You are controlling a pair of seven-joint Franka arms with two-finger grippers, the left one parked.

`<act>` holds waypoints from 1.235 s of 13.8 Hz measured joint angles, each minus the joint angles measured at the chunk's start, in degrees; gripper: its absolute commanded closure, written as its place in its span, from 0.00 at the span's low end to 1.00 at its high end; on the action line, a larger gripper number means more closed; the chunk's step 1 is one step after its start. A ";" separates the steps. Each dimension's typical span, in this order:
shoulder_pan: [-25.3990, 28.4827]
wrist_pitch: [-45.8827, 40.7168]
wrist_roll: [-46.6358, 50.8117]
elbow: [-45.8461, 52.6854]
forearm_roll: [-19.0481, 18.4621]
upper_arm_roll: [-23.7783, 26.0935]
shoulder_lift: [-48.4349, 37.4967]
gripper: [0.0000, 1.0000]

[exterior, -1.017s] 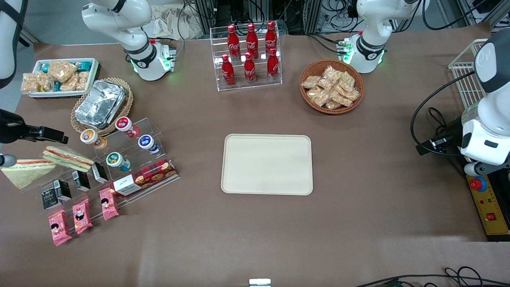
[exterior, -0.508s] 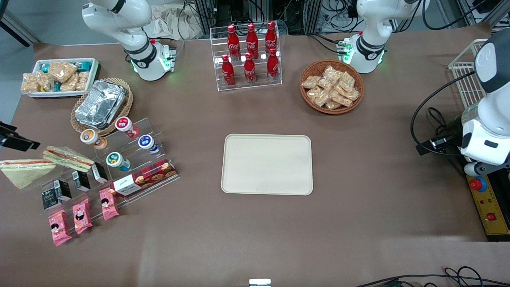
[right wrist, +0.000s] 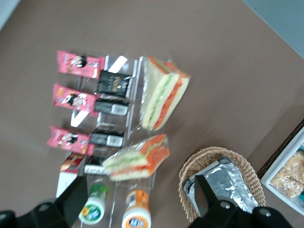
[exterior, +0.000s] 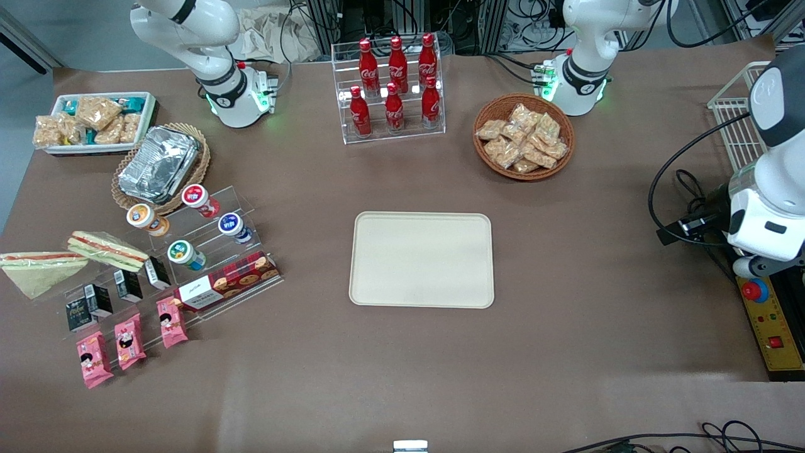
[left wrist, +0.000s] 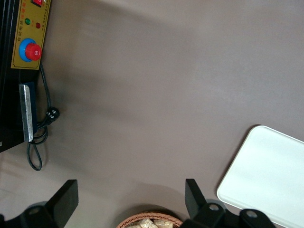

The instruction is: Place sandwich on tray

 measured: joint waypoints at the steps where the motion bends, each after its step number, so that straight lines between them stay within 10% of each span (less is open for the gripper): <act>1: -1.07 1.33 0.00 -0.03 -0.06 -0.03 1.32 0.00; 17: -9.12 11.67 -2.75 -1.97 6.95 0.09 11.99 0.00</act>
